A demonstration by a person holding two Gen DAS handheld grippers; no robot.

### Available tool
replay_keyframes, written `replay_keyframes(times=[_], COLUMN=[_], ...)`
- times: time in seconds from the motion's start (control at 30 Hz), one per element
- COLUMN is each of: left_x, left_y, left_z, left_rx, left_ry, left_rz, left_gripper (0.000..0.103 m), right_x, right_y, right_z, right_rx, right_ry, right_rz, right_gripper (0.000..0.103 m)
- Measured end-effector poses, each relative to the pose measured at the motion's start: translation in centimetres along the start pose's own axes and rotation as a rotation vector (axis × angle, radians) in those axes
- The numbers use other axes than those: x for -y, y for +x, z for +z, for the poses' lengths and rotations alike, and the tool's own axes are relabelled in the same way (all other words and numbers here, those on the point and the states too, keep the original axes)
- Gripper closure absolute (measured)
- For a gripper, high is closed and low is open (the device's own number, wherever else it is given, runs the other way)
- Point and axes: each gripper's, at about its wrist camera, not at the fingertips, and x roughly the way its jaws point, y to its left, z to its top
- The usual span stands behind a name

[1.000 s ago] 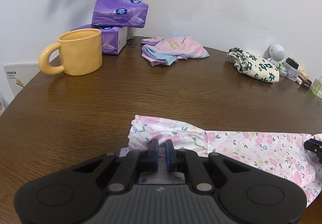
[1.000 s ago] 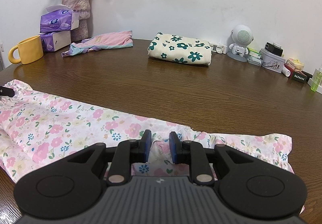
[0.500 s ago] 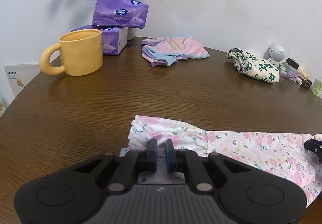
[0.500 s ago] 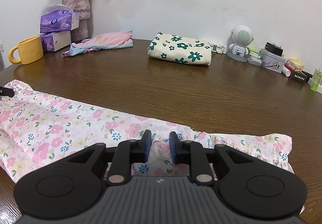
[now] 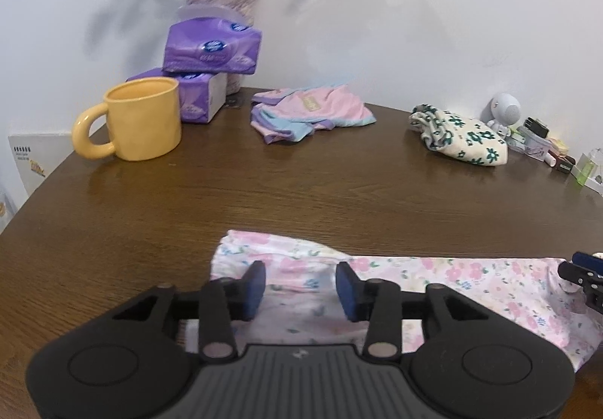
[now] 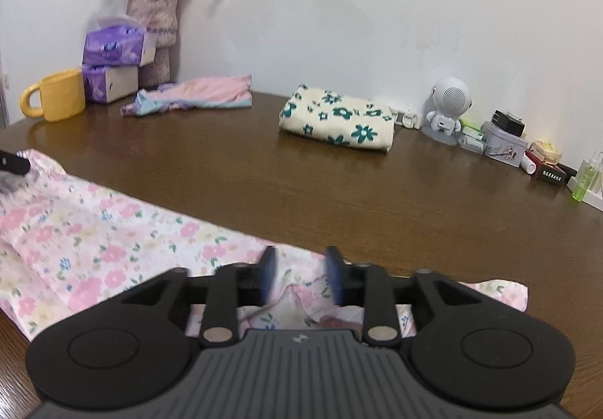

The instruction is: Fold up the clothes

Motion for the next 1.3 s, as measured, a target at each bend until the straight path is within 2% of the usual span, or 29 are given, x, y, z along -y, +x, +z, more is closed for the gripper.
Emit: replay_keyframes(times=[0.2,0.3,0.4,0.43,0.83,0.97,1.23,1.3], left_x=[2.3,4.0,5.9,6.5,14.1,16.9,22.4,23.7], left_y=[-0.4,-0.7,-1.1,-1.1,-0.9,-0.6,-0.3,0.1], left_z=[-0.1,-0.2,-0.3,-0.3,-1.5,-1.6,-1.9,-2.0], left_rx=[0.000,0.020,0.040,0.042,0.007,-0.012,-0.011,-0.013], left_ry=[0.008,0.020,0.047,0.056,0.152,0.197,0.275,0.286], left_rz=[-0.056,-0.084,-0.110,-0.117,-0.217,-0.247,-0.307,-0.318], left_gripper=[0.048,0.032,0.027,0.026,0.027,0.034,0.036,0.041], right_x=[0.1,0.4,0.8,1.0,5.2,7.5,11.9,13.1], right_y=[-0.7,-1.0,-1.5,-1.7,-4.3,-5.5,-7.9,-8.2], right_z=[0.4,0.4,0.4,0.4,-0.1,-1.1,-4.0,-4.8], right_rx=[0.013,0.021,0.034,0.038,0.049,0.045,0.030,0.018], right_ry=[0.019,0.034,0.052,0.056,0.170,0.210,0.278,0.312], right_rz=[0.014,0.019,0.024,0.025,0.003,-0.016,-0.077,-0.083], right_gripper=[0.055,0.044,0.031,0.030,0.029,0.029,0.030,0.033])
